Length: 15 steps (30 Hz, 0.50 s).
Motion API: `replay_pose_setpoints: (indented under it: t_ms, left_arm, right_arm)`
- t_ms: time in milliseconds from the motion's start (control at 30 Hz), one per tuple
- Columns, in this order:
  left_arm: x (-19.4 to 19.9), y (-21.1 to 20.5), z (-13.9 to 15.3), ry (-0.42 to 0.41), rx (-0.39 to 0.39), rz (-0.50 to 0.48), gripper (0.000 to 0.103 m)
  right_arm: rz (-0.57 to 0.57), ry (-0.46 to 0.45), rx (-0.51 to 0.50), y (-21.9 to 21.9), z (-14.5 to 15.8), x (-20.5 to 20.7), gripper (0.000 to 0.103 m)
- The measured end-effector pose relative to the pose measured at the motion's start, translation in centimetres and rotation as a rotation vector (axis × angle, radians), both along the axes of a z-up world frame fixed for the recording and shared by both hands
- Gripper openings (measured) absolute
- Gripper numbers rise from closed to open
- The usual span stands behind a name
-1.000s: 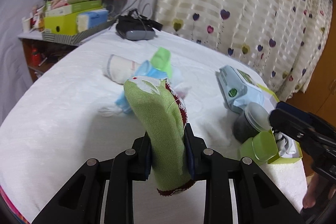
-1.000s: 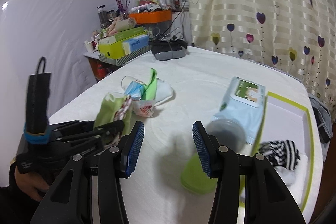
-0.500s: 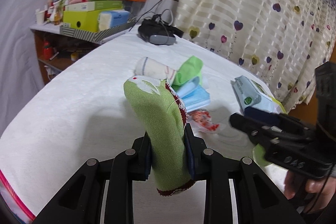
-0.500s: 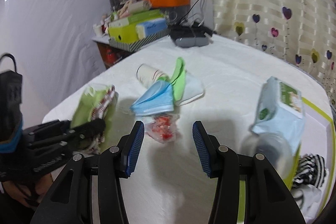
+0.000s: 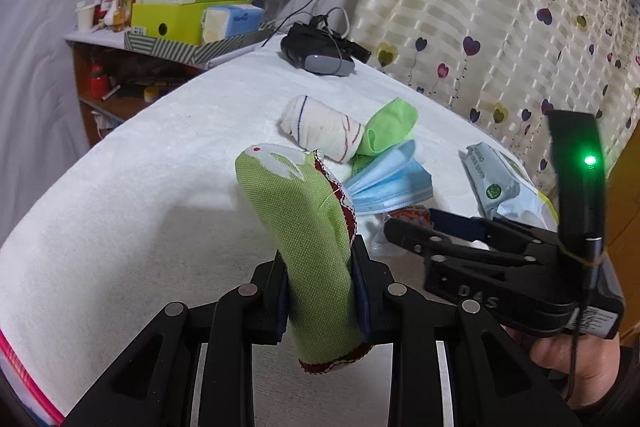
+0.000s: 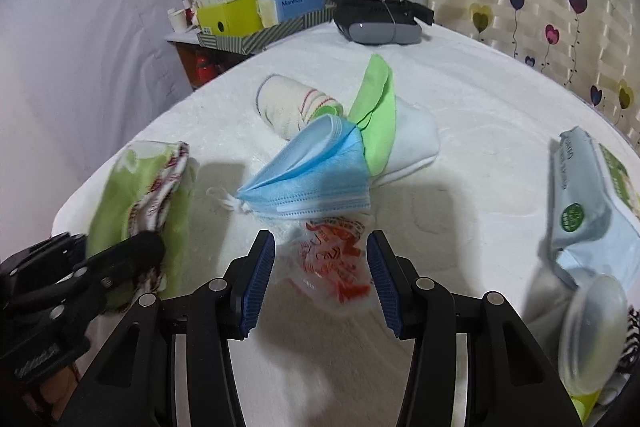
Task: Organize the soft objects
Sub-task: 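Grasp the clear plastic bag with red print with the right tool while the left tool holds the mitt, then carry the green mitt and plastic bag toward the white box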
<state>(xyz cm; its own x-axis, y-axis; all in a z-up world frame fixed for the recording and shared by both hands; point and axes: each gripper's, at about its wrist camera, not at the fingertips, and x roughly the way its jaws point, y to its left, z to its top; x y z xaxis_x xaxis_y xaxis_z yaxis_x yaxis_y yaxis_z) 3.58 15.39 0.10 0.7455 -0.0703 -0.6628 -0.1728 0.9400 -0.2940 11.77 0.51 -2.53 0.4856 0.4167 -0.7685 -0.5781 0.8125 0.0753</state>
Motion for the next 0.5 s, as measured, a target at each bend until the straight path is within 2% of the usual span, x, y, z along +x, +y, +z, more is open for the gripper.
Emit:
replay_pose_setpoints:
  t_ms: [67,167,233,367,500]
  left_arm:
    - [0.1,0.0,0.0,0.004,0.002,0.001,0.025]
    - [0.1,-0.1,0.0,0.004,0.008,0.002,0.025]
    - [0.0,-0.3,0.1,0.004,0.013,0.004,0.025]
    - [-0.2,-1.1,0.5,-0.003,0.026,0.0,0.025]
    - [-0.5,-2.1,1.1,-0.014,0.037,-0.015,0.025]
  right_arm:
    - [-0.002,0.007,0.0,0.1,-0.3,0.2,0.048]
    - [-0.005,-0.001,0.007,-0.2,-0.1,0.0,0.037]
    - [-0.007,-0.006,0.017,-0.6,0.2,-0.3,0.026]
    - [-0.01,-0.012,0.033,-1.9,0.8,-1.3,0.014]
    - [-0.017,-0.011,0.058,-3.5,1.3,-2.4,0.014]
